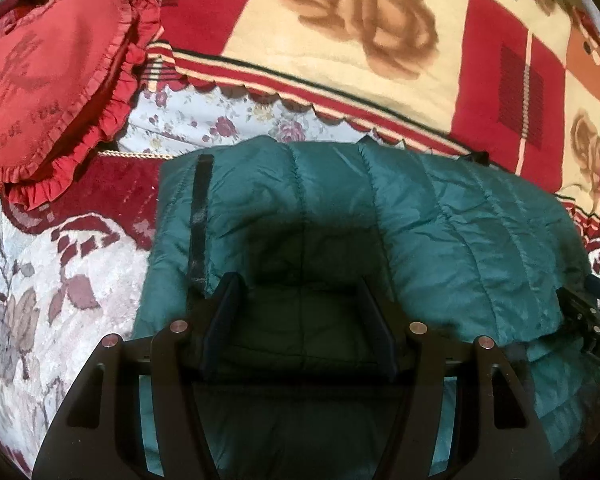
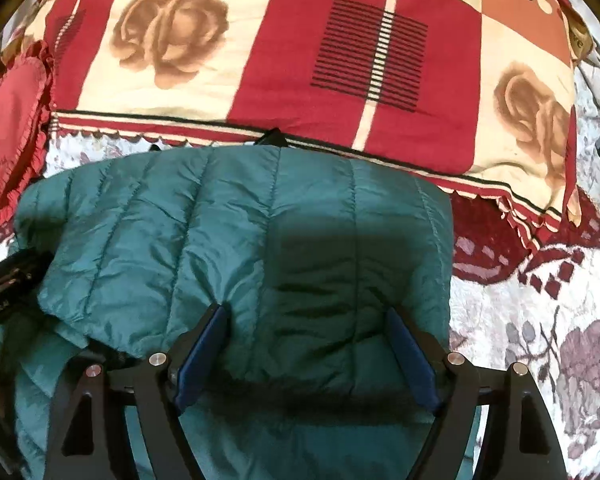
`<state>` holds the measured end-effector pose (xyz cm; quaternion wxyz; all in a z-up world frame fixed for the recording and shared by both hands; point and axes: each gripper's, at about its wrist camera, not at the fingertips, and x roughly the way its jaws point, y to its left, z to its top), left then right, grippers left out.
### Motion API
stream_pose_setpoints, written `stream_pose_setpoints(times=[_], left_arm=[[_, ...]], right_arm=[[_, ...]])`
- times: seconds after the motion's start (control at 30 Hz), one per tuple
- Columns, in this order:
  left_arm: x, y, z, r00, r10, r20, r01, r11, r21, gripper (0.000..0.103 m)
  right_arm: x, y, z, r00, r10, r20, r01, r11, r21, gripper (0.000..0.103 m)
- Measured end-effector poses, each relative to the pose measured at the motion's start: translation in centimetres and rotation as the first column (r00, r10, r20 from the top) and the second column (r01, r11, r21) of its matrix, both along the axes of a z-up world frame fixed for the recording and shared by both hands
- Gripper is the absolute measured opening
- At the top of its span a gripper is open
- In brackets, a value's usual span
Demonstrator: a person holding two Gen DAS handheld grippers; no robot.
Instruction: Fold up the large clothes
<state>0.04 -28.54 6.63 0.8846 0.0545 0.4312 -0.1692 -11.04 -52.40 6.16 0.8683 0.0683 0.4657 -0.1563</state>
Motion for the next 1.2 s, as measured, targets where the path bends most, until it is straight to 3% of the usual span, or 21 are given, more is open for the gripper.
stream_pose_setpoints(times=[0.27,0.63,0.93,1.2], left_arm=[[-4.2,2.2,3.0,0.998,-0.055,0.040,0.056,0.998,-0.028,0.061],[-10.9,8.7,5.1,0.999,-0.043,0.006,0.043,0.995,-0.091,0.061],[-16.9,12.6,4.4,0.999,-0.045,-0.026,0.043,0.996,-0.084,0.061],[-20.0,15.7,2.5,0.993,-0.002,-0.114,-0.010,0.995,-0.104,0.061]], right_arm=[[-2.5,0.9,2.3,0.999,0.008,0.035,-0.010,0.999,0.035,0.079],[-8.1,3.7,4.4,0.997,0.049,0.066,-0.052,0.997,0.048,0.079],[-13.9,5.9,5.0,0.994,0.067,0.087,-0.075,0.993,0.091,0.080],[-20.1,6.9,3.8,0.995,0.087,0.055,-0.092,0.990,0.111,0.082]])
